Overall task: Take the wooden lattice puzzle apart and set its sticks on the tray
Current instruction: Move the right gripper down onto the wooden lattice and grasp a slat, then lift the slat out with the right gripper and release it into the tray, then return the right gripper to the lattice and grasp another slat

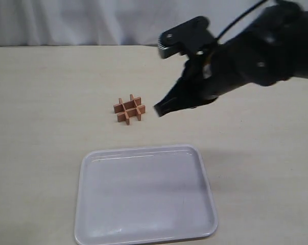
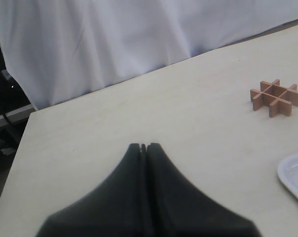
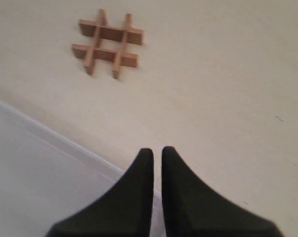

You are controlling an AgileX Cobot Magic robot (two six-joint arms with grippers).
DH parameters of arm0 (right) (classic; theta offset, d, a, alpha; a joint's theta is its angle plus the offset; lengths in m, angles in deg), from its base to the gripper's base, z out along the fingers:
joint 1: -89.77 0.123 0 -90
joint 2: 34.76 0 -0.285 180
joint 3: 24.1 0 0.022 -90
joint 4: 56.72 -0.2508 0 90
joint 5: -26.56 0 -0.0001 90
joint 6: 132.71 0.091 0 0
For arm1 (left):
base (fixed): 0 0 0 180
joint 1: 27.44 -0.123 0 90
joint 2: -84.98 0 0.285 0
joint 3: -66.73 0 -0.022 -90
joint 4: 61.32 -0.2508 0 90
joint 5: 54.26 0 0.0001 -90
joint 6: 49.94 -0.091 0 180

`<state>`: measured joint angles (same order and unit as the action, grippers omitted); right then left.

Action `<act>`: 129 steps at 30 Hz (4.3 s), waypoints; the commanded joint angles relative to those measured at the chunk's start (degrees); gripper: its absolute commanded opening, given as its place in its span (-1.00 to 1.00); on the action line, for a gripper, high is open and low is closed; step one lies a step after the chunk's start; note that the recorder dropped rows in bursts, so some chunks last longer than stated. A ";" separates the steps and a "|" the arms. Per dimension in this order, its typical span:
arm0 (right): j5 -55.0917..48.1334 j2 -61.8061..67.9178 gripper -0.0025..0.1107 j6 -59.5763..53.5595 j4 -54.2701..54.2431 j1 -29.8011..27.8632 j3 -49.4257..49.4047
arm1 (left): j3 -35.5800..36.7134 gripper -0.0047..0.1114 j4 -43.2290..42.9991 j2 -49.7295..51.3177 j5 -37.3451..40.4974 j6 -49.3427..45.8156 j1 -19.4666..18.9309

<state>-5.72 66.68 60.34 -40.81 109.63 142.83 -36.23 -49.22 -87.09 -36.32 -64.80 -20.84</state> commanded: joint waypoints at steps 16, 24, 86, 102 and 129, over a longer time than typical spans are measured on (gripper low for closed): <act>0.98 25.76 -0.14 10.02 2.85 3.27 18.46 | 0.18 -0.92 0.12 -0.14 -0.52 -0.30 -0.60; 5.27 28.91 -0.14 18.26 10.98 3.27 18.46 | 0.18 -0.92 0.12 -0.14 -0.52 -0.30 -0.60; -2.37 12.52 -0.88 -64.19 -63.20 10.01 -2.63 | 0.18 -0.92 0.12 -0.14 -0.52 -0.30 -0.60; 3.09 15.84 -0.04 -51.14 -51.76 4.00 -1.48 | 0.18 -0.92 0.12 -0.14 -0.52 -0.30 -0.60; -0.43 31.88 -0.06 -3.85 -5.99 4.00 25.90 | 0.18 -0.92 0.12 -0.14 -0.52 -0.30 -0.60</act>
<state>-5.61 96.93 55.00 -47.96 113.90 167.17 -36.23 -49.22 -87.09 -36.32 -64.80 -20.84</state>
